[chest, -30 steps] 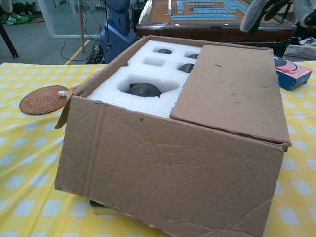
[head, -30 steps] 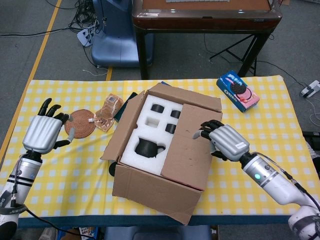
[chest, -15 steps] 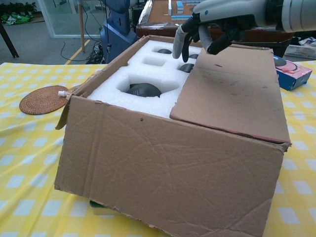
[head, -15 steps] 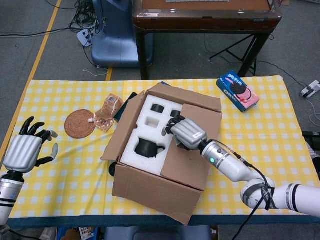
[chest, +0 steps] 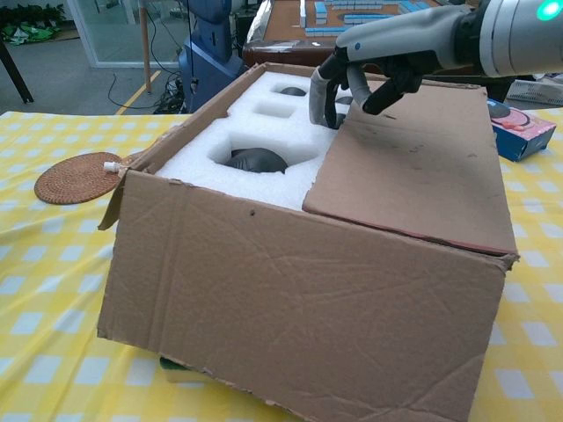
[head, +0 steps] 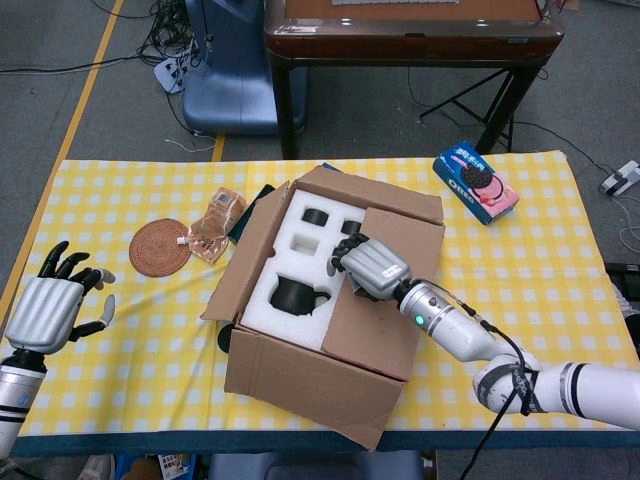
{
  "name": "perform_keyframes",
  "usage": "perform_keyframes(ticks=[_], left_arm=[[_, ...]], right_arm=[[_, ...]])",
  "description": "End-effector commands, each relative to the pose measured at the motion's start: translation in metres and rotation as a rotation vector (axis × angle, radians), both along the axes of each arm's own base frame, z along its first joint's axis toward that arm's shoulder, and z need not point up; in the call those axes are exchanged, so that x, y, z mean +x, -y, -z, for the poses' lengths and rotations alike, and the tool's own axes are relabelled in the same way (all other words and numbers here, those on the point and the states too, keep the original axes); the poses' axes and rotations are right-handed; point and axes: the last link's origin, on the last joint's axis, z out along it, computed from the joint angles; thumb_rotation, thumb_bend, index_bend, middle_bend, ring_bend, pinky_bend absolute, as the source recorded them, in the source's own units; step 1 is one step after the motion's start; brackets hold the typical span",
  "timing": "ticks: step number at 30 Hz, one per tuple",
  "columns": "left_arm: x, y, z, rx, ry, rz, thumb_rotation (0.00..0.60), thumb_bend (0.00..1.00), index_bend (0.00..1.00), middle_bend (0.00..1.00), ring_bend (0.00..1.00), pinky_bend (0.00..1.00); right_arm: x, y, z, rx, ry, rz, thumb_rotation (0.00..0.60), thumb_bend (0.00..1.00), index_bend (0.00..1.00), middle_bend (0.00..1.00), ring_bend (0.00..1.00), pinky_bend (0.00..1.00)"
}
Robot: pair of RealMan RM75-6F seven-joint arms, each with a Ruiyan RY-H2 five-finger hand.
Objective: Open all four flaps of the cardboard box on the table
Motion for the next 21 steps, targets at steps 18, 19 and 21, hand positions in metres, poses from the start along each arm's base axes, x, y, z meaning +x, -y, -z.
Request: perform_keyframes(ticks=[18,19,21], left_arm=[[-0.004,-0.003,0.002,-0.01,0.009,-0.019,0.262,0.53,0.45,0.46,0.18,0.0],[-0.004,-0.003,0.002,-0.01,0.01,-0.019,0.264,0.53,0.45,0.46,0.18,0.0],[-0.003,-0.004,0.002,-0.009,0.009,-0.017,0.264,0.53,0.45,0.46,0.18,0.0]], right_arm=[[-0.01,-0.004,-0.007,0.0,-0.027,0.012,0.6,1.0,0.38,0.46,0.21,0.13],[-0.01,-0.004,-0.009,0.0,-0.021,0.018,0.6,1.0,0.38,0.46,0.22,0.13],[-0.009,-0.006,-0.015,-0.008,-0.003,0.025,0.6,1.0,0.38,0.48,0.23,0.13]])
